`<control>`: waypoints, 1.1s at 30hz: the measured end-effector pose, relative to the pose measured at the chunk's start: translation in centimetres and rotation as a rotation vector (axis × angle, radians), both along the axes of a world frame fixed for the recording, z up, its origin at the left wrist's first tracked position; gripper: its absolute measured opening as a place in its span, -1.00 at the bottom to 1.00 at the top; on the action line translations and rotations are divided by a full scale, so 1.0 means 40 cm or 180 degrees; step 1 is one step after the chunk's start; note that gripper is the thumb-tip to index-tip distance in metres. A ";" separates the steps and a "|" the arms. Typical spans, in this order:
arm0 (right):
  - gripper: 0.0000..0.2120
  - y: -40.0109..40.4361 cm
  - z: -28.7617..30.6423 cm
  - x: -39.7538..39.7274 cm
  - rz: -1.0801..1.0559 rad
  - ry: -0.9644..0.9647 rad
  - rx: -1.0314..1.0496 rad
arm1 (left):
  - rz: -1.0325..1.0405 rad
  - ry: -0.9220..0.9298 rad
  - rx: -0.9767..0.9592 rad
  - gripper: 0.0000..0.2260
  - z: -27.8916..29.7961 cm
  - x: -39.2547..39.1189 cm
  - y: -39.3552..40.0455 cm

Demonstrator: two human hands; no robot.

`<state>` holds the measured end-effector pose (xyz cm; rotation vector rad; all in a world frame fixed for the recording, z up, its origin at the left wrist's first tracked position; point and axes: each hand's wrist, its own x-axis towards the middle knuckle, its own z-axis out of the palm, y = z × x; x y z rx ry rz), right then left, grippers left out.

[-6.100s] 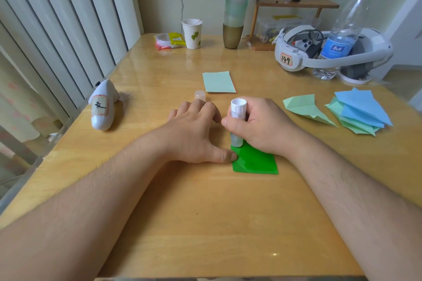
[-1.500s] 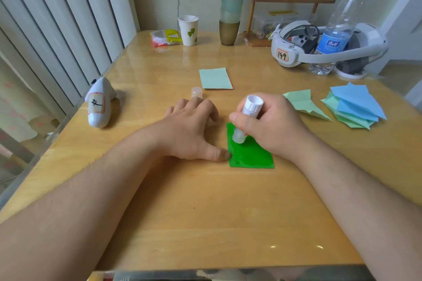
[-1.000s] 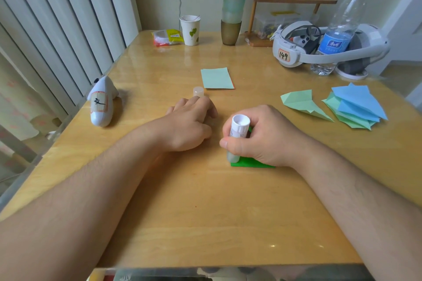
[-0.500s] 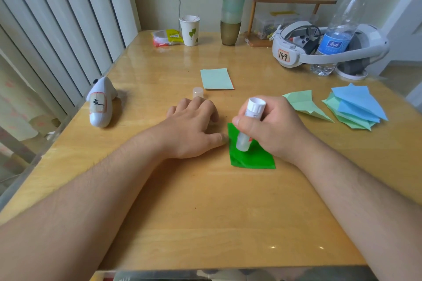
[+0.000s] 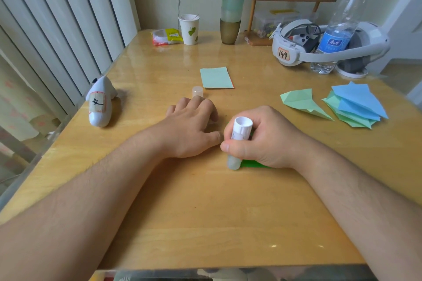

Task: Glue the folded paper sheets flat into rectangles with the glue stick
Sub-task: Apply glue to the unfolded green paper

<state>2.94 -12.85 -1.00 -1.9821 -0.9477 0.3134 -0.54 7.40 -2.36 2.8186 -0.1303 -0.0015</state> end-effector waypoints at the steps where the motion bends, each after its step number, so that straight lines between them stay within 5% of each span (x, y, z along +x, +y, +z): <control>1: -0.83 -0.002 0.004 0.002 -0.0040 0.0088 0.0157 | -0.0002 0.0001 0.0006 -0.72 0.000 0.000 0.001; 4: -0.86 -0.018 0.014 0.018 -0.0302 0.0175 0.0558 | -0.0003 -0.0022 0.0027 -0.70 -0.001 0.001 0.000; 13: -0.83 -0.015 0.010 -0.005 0.0138 -0.0111 -0.0119 | -0.0023 -0.0039 0.0009 -0.74 -0.003 0.001 0.003; 20: -0.86 -0.026 0.024 0.022 -0.0041 0.0154 0.0691 | -0.0020 -0.0042 0.0040 -0.71 -0.005 0.003 0.003; 26: -0.81 -0.035 0.004 0.030 -0.0096 -0.0022 -0.0080 | -0.0021 -0.0032 -0.0017 -0.74 -0.004 0.002 0.003; 33: -0.86 -0.018 0.002 0.015 0.0108 0.0129 0.0113 | -0.0025 0.0044 0.0002 -0.71 0.004 -0.001 -0.001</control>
